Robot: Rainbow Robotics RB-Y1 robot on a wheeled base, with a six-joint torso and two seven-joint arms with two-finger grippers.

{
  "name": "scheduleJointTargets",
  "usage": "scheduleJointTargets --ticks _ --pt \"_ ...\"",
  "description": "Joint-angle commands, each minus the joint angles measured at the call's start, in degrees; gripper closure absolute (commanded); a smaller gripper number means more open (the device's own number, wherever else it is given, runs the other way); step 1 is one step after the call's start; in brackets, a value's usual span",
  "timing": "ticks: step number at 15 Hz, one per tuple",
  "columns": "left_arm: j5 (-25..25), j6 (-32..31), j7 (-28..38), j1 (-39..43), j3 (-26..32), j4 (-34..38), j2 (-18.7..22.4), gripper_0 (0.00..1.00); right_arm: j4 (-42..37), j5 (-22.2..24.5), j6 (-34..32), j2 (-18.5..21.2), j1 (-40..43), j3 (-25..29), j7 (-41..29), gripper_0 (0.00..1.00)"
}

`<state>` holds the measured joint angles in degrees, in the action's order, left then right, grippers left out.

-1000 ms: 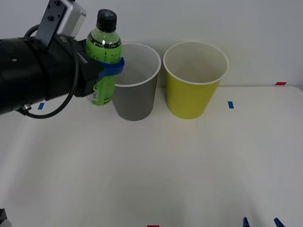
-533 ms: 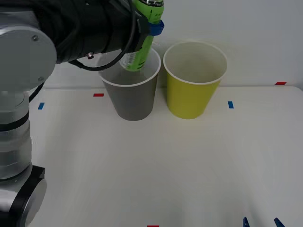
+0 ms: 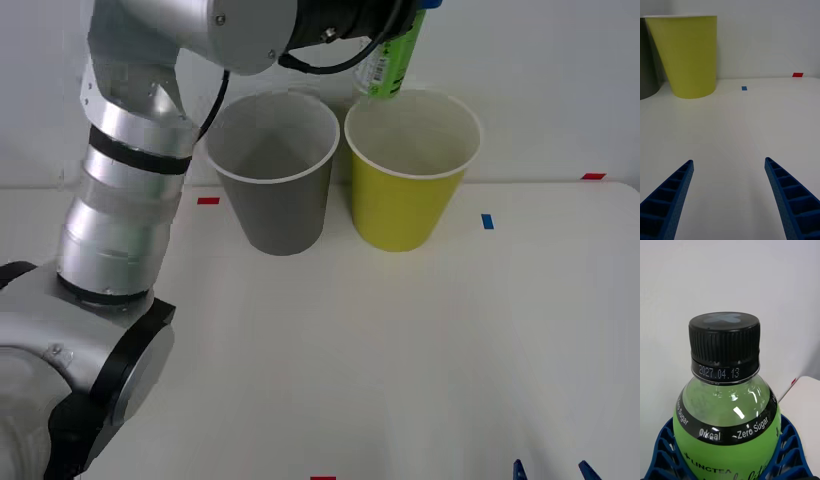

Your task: Put cans in the gray bin and PET bottles in the light green bin.

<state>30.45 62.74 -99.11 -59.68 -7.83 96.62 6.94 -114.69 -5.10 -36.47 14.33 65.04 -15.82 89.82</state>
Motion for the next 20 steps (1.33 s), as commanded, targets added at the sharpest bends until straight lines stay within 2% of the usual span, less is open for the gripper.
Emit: scheduleJointTargets --ticks 1,4,8,17,19,20 --pt "0.13 -7.99 -0.12 -4.13 -1.22 -9.17 -4.57 1.0 0.0 0.0 0.0 0.0 0.0 0.0 0.0 0.35" --pt "-0.75 -10.97 0.41 -4.13 -3.68 -10.05 -6.68 1.0 0.0 0.0 0.0 0.0 0.0 0.0 0.0 0.35" --pt "-0.13 -21.78 -0.38 -4.13 -5.53 -19.1 -7.94 1.0 0.0 0.0 0.0 0.0 0.0 0.0 0.0 0.35" --pt "-2.07 -22.14 -0.03 -3.52 -5.53 -21.21 -5.98 1.0 0.0 0.0 0.0 0.0 0.0 0.0 0.0 0.35" --pt "-1.71 -24.16 -0.38 -2.02 -5.53 -21.21 -6.33 1.0 0.0 0.0 0.0 0.0 0.0 0.0 0.0 0.35" --pt "-1.98 -24.16 -0.47 -1.85 -5.53 -21.21 -6.5 0.97 0.0 0.0 0.0 0.0 0.0 0.0 0.0 0.35"
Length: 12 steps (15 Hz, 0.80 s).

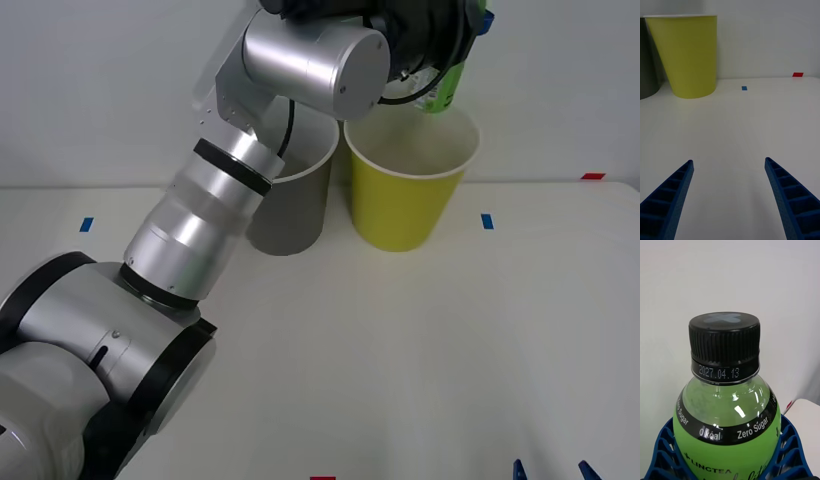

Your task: Put cans in the gray bin and PET bottles in the light green bin.

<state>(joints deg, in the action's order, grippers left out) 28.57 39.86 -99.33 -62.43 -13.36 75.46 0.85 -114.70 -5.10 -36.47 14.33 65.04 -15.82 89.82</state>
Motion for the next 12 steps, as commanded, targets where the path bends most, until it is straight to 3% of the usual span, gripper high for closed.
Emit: scheduleJointTargets --ticks 1,2,3,9,12 --pt "-0.09 -1.27 -0.25 0.91 0.0 0.04 -0.41 0.57 0.0 0.0 0.0 0.0 0.0 0.0 0.0 0.35" --pt "-0.09 -1.27 -0.25 0.91 0.0 -0.05 -0.41 0.2 0.0 0.0 0.0 0.0 0.0 0.0 0.0 0.35" --pt "0.0 -1.27 -0.25 0.91 0.0 0.04 -0.41 0.0 0.0 0.0 0.0 0.0 0.0 0.0 0.0 0.35" --pt "1.49 -1.19 -0.25 0.91 0.0 0.74 1.26 0.0 0.0 0.0 0.0 0.0 0.0 0.0 0.0 0.35" --pt "3.07 3.3 -0.69 5.57 0.0 8.56 3.98 0.0 0.0 0.0 0.0 0.0 0.0 0.0 0.0 0.35"
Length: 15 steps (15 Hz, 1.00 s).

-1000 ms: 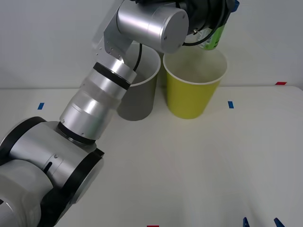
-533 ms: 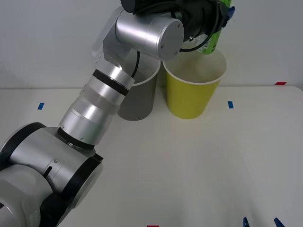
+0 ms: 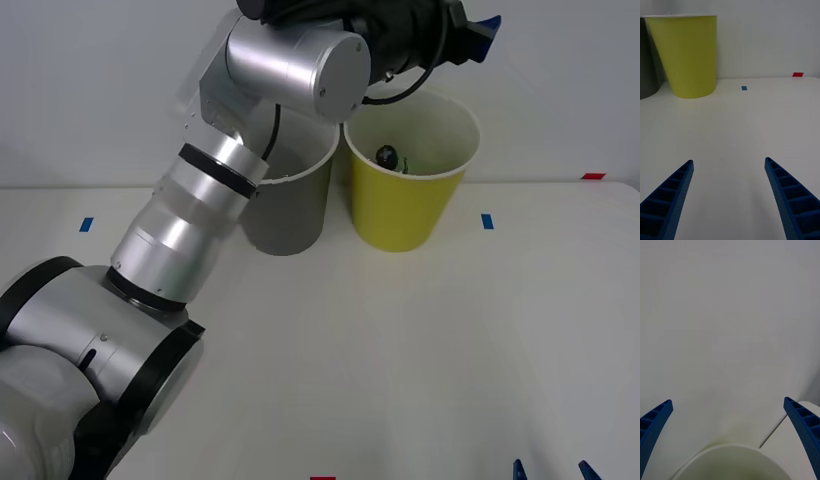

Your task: Put cans in the gray bin and PET bottles in the light green bin.

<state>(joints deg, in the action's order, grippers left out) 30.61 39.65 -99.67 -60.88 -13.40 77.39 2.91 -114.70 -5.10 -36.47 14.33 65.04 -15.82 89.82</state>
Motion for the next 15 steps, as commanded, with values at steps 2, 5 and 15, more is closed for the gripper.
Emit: scheduleJointTargets --ticks 2,5,15 --pt "0.94 8.69 -0.35 9.81 0.04 17.09 5.0 0.0 0.0 0.0 0.0 0.0 0.0 0.0 0.0 0.35" --pt "1.3 10.71 -0.26 15.79 0.04 25.96 11.77 0.0 0.0 0.0 0.0 0.0 0.0 0.0 0.0 0.35" --pt "-0.55 23.54 0.09 50.07 13.75 66.66 23.73 0.0 0.0 0.0 0.0 0.0 0.0 0.0 0.0 0.35"
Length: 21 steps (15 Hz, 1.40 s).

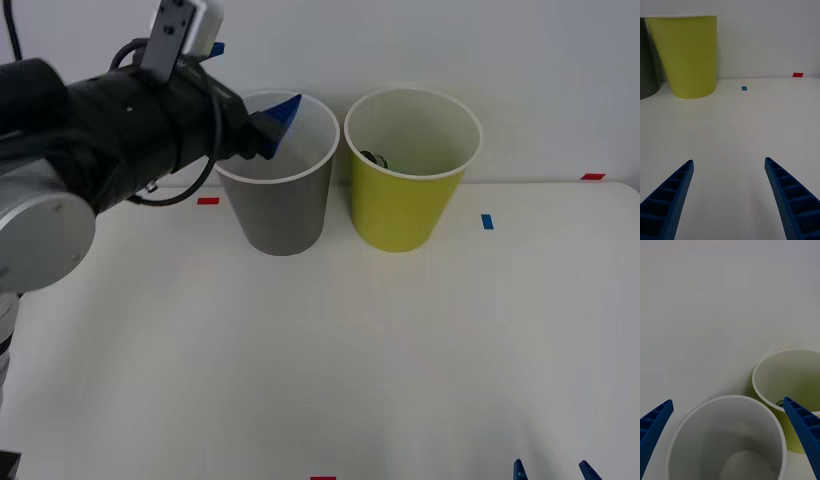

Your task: Put cans in the gray bin and PET bottles in the light green bin.

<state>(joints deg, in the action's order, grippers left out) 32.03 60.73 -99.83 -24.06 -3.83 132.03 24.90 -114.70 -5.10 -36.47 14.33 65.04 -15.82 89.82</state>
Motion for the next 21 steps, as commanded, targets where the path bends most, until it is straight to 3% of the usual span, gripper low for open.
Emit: scheduleJointTargets --ticks 1,7,10,12,14,15,20,21 --pt "-2.23 2.37 0.25 17.65 5.23 15.01 1.82 0.0 0.0 0.0 0.0 0.0 0.0 0.0 0.0 0.35" --pt "-4.96 -4.04 0.51 36.28 6.73 17.97 4.1 0.0 0.0 0.0 0.0 0.0 0.0 0.0 0.0 0.35" --pt "-4.78 -6.51 -0.02 41.73 7.78 17.97 0.85 0.0 0.0 0.0 0.0 0.0 0.0 0.0 0.0 0.36" --pt "-5.05 -8.09 -0.02 43.31 8.05 17.97 0.76 0.0 0.0 0.0 0.0 0.0 0.0 0.0 0.0 0.35" --pt "-6.37 -31.38 -0.19 49.11 1.72 8.42 1.03 0.0 0.0 0.0 0.0 0.0 0.0 0.0 0.0 0.35" --pt "-7.16 -39.11 -0.37 50.69 -0.83 4.11 1.03 0.0 0.0 0.0 0.0 0.0 0.0 0.0 0.0 0.35" --pt "-13.66 -59.06 0.51 57.46 -5.49 -5.47 1.29 0.0 0.0 0.0 0.0 0.0 0.0 0.0 0.0 0.35" --pt "-13.13 -60.56 0.6 58.78 -6.02 -6.35 1.03 0.0 0.0 0.0 0.0 0.0 0.0 0.0 0.0 0.35"
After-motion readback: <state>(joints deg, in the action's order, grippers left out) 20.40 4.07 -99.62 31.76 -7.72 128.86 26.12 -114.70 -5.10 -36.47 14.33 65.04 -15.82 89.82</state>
